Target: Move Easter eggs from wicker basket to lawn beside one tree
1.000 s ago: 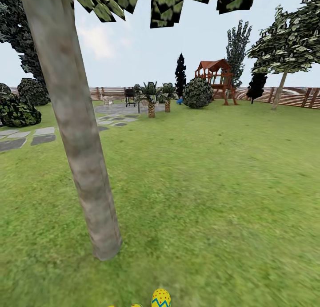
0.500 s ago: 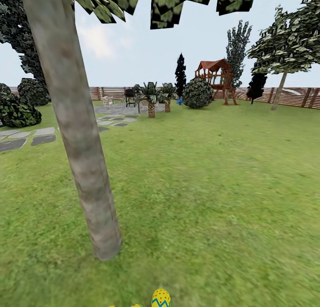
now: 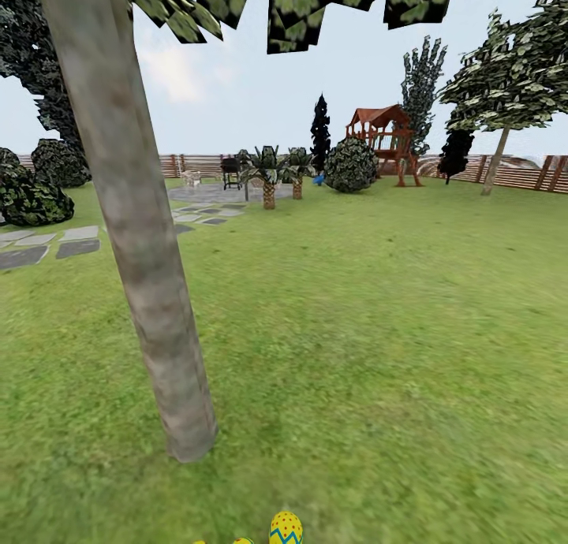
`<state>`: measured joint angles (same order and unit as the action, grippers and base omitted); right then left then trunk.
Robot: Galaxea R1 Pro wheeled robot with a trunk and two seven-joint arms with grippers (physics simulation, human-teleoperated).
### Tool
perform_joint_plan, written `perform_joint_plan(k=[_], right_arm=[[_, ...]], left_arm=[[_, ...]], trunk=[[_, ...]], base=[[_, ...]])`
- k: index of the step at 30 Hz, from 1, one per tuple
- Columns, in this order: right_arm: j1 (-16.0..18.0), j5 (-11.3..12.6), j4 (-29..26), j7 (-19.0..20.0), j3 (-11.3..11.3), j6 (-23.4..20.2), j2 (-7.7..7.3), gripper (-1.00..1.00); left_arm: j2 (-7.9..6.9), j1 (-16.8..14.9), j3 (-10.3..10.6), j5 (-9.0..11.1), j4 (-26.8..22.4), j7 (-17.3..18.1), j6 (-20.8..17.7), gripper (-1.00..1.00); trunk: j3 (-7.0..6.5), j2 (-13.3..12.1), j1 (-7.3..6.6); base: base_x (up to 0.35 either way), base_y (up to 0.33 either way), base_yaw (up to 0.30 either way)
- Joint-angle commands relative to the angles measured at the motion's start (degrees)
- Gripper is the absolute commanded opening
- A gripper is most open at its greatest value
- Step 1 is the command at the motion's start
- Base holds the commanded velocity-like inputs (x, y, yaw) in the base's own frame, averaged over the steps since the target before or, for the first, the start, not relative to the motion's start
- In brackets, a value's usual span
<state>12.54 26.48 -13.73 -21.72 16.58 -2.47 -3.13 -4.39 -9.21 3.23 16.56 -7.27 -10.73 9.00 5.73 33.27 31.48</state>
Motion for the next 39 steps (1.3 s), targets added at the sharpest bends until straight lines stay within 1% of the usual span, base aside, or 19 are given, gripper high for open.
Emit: perform_joint_plan(k=[1,6,16,26,39], right_arm=[[0.0,0.4,0.8,-0.3,0.5,-0.3,0.01,1.00],[0.0,0.4,2.5,-0.3,0.6,-0.3,0.19,1.00],[0.0,1.1,5.0,-0.2,0.6,-0.3,0.47,1.00],[0.0,1.2,6.4,-0.2,0.4,-0.3,0.51,1.00],[0.0,1.2,8.7,-0.2,0.3,-0.3,0.57,1.00]], left_arm=[[0.01,0.3,0.4,0.4,0.0,-0.2,0.1,1.00],[0.05,0.9,0.4,0.4,0.1,-0.2,0.0,1.00],[0.07,4.2,0.4,0.4,1.0,-0.2,0.1,1.00],[0.01,5.0,0.3,0.4,1.3,-0.2,0.1,1.00],[-0.01,5.1,0.3,0.4,1.8,-0.2,0.1,1.00]], trunk=[[-0.08,-0.3,-0.20],[-0.98,-2.3,-1.30],[-2.78,-6.3,-3.50],[-4.57,-10.4,-5.70],[-4.57,-10.4,-5.70]], base=[[0.000,0.000,0.000],[0.000,0.000,0.000],[0.000,0.000,0.000],[0.000,0.000,0.000],[0.000,0.000,0.000]])
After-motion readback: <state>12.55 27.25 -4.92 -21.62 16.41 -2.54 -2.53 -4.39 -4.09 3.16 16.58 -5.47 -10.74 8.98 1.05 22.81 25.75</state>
